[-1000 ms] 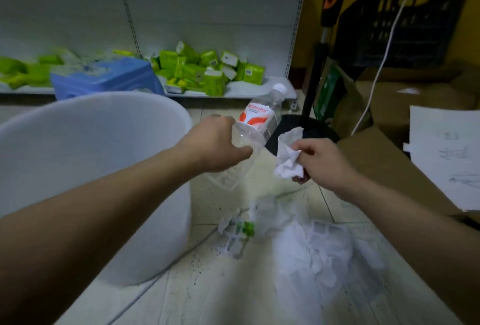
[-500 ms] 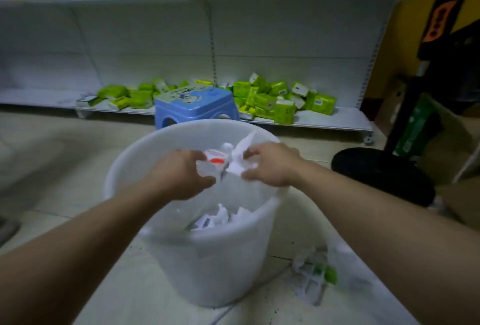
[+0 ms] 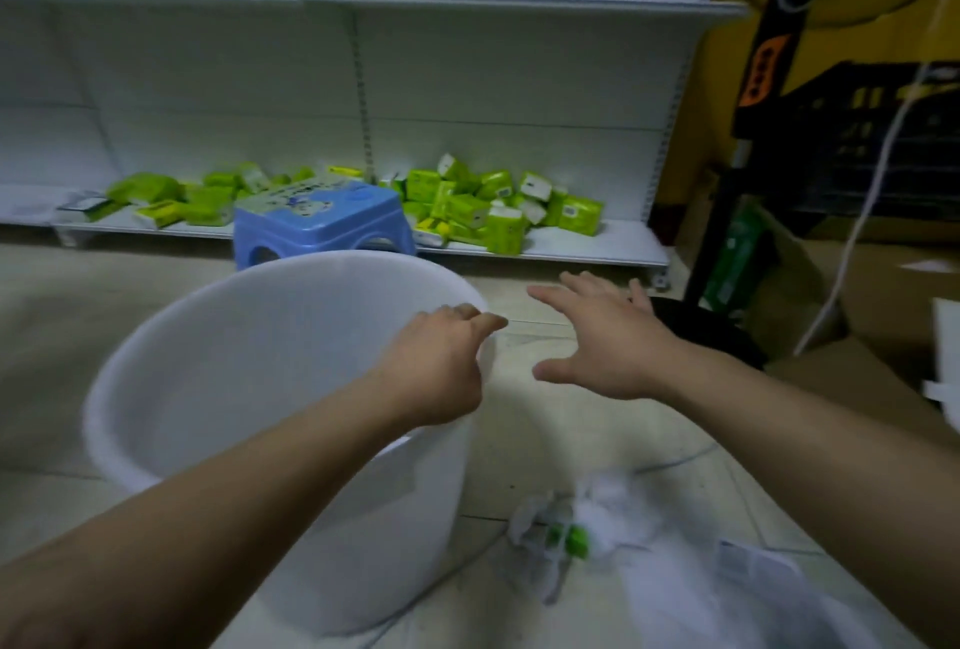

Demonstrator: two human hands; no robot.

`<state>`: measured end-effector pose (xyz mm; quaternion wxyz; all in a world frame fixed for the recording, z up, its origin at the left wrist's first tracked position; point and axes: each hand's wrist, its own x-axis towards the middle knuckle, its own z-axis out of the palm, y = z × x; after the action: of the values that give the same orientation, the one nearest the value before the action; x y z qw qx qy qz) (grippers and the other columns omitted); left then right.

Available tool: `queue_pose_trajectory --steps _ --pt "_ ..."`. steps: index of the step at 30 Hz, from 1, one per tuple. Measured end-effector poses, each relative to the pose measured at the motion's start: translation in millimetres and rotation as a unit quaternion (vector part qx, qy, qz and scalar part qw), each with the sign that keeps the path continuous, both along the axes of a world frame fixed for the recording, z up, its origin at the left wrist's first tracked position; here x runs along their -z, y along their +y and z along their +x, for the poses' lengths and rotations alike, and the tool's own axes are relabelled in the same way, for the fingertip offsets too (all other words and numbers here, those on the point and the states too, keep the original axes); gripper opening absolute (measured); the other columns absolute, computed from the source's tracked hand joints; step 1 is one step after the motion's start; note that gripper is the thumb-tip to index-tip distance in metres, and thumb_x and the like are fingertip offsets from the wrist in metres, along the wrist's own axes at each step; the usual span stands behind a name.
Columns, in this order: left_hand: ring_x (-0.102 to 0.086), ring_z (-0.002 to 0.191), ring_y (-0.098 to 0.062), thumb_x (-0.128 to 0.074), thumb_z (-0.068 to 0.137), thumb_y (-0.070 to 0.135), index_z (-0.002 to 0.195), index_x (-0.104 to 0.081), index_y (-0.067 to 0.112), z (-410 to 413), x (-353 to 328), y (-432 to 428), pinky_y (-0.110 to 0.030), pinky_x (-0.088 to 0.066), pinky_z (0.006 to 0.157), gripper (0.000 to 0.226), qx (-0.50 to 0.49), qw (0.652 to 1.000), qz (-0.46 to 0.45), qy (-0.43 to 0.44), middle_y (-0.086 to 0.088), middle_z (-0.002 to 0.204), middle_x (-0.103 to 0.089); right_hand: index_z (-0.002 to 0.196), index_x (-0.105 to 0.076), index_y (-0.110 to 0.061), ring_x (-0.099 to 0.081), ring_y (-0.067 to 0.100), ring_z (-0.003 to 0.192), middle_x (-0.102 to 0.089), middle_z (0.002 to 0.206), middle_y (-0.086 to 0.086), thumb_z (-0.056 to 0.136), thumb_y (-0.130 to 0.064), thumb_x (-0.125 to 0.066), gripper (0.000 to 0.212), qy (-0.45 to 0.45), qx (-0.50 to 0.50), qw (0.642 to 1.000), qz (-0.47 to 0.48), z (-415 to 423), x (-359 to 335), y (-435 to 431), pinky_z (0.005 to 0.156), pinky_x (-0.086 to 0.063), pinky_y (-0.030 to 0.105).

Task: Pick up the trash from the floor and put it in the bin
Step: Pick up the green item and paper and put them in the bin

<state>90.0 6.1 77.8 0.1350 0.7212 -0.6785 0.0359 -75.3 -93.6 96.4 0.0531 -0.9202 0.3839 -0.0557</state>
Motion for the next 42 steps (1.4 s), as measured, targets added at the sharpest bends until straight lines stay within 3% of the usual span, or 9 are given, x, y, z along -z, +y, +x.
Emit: queue_pose_trajectory --steps 4,11,17,22,28,34,38,42 --pt "-0.047 0.121 -0.023 -0.052 0.087 0.044 0.139 -0.042 0.026 -55.4 5.5 -22.2 -0.036 -0.037 0.099 0.056 0.088 0.994 -0.028 -0.056 -0.002 0.135 -0.053 0.146 -0.014 -0.043 -0.011 0.02 0.147 -0.015 0.16 -0.001 0.074 -0.058 -0.066 0.09 -0.003 0.045 0.999 0.029 -65.5 19.8 -14.5 0.118 -0.003 0.053" --pt "-0.049 0.117 -0.026 -0.05 0.083 0.059 0.134 -0.042 0.019 -137.3 70.5 -52.9 -0.042 -0.039 0.098 0.066 0.142 0.977 0.06 -0.144 -0.007 0.13 -0.053 0.148 -0.02 -0.036 -0.025 0.023 0.143 -0.023 0.158 0.0 0.078 -0.054 -0.066 0.086 0.005 0.087 0.989 0.123 -148.3 102.9 -21.5 0.116 -0.022 0.049" --pt "-0.051 0.111 -0.028 -0.056 0.083 0.049 0.131 -0.042 0.02 -148.8 170.4 -52.7 -0.041 -0.043 0.088 0.058 0.043 0.978 0.202 -0.034 -0.008 0.126 -0.052 0.143 -0.034 -0.031 -0.04 0.024 0.132 -0.039 0.147 0.001 0.078 -0.048 -0.068 0.075 -0.01 0.121 0.974 0.193 -191.5 191.1 -10.2 0.108 -0.035 0.039" --pt "-0.055 0.111 -0.029 -0.056 0.083 0.053 0.145 -0.016 0.022 -122.8 242.0 -22.1 -0.041 -0.053 0.082 0.079 -0.047 0.956 0.288 0.031 -0.011 0.138 -0.042 0.139 -0.041 -0.03 -0.042 0.027 0.128 -0.047 0.139 0.006 0.08 -0.047 -0.064 0.066 0.021 0.151 0.963 0.221 -194.6 255.2 1.3 0.105 -0.036 0.038" --pt "-0.06 0.092 -0.025 -0.049 0.087 0.044 0.149 -0.011 0.022 -113.6 274.1 -22.2 -0.036 -0.054 0.079 0.076 -0.063 0.95 0.293 0.091 -0.016 0.134 -0.05 0.144 -0.03 -0.037 -0.039 0.03 0.128 -0.042 0.143 0.009 0.08 -0.055 -0.058 0.072 0.101 0.16 0.969 0.157 -180.3 303.8 9.6 0.106 -0.029 0.041" --pt "-0.061 0.083 -0.028 -0.04 0.092 0.022 0.132 -0.037 0.013 -108.8 283.4 -26.2 -0.039 -0.056 0.072 0.041 -0.117 0.946 0.276 0.126 -0.014 0.106 -0.063 0.145 -0.027 -0.027 -0.04 0.029 0.125 -0.046 0.137 0.01 0.083 -0.046 -0.06 0.073 0.153 0.141 0.969 0.135 -168.0 321.0 6.7 0.103 -0.031 0.04" --pt "-0.061 0.076 -0.028 -0.038 0.093 0.015 0.131 -0.041 0.018 -107.5 281.1 -19.8 -0.039 -0.055 0.068 0.038 -0.121 0.951 0.273 0.084 -0.012 0.096 -0.064 0.135 -0.046 -0.023 -0.049 0.025 0.115 -0.057 0.124 0.006 0.087 -0.026 -0.056 0.048 0.141 0.128 0.975 0.114 -163.2 326.5 5.8 0.096 -0.036 0.036" --pt "-0.051 0.066 -0.021 -0.039 0.094 0.018 0.132 -0.044 0.02 -103.7 269.5 -15.8 -0.031 -0.045 0.057 0.039 -0.12 0.962 0.237 0.063 -0.009 0.091 -0.065 0.113 -0.065 -0.024 -0.056 0.024 0.101 -0.065 0.107 0.004 0.091 -0.033 -0.047 0.03 0.053 0.14 0.985 0.085 -161.2 323.1 10.6 0.084 -0.04 0.034"
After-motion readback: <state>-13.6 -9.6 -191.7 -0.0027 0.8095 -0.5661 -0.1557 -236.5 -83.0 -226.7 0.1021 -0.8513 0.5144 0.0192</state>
